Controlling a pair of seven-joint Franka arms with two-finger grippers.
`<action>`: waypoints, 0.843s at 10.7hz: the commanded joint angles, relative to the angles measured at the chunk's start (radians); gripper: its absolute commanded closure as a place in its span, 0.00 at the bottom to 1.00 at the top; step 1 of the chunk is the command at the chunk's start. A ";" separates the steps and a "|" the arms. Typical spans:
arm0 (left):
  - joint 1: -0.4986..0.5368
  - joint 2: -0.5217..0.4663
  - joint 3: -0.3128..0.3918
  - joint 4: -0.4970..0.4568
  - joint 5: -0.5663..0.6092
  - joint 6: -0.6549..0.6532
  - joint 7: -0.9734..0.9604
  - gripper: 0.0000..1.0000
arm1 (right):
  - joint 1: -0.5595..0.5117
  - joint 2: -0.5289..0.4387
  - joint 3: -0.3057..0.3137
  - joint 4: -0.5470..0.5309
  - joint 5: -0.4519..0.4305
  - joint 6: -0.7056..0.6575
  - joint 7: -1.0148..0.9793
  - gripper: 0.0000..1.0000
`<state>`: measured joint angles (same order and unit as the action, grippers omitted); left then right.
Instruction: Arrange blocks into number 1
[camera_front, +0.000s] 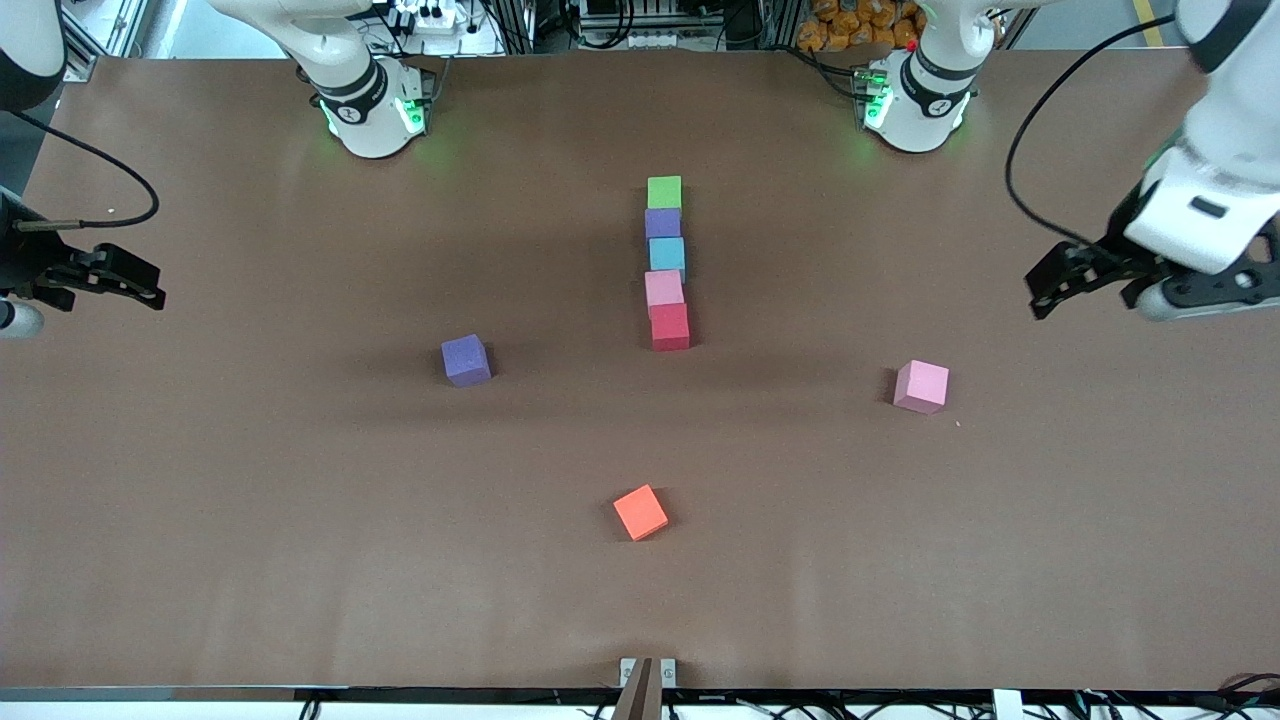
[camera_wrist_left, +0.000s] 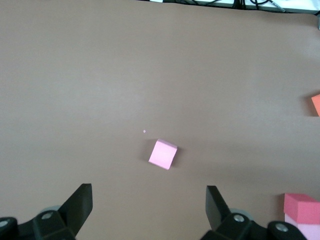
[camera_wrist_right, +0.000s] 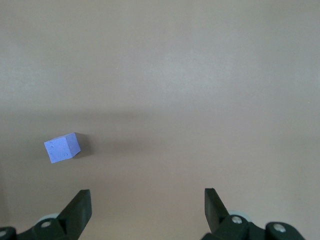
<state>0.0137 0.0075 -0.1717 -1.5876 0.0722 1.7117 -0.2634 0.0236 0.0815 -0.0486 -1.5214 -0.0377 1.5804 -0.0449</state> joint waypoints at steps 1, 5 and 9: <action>-0.034 -0.012 0.047 0.034 -0.020 -0.076 0.041 0.00 | -0.002 -0.009 0.006 0.000 0.004 -0.002 0.011 0.00; -0.124 -0.011 0.132 0.049 -0.022 -0.090 0.078 0.00 | -0.002 -0.009 0.006 0.000 0.004 -0.002 0.011 0.00; -0.142 -0.012 0.181 0.067 -0.084 -0.113 0.185 0.00 | -0.002 -0.009 0.006 0.000 0.004 -0.002 0.011 0.00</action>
<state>-0.1074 0.0002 -0.0187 -1.5385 0.0181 1.6360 -0.1200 0.0239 0.0815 -0.0476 -1.5214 -0.0377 1.5804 -0.0448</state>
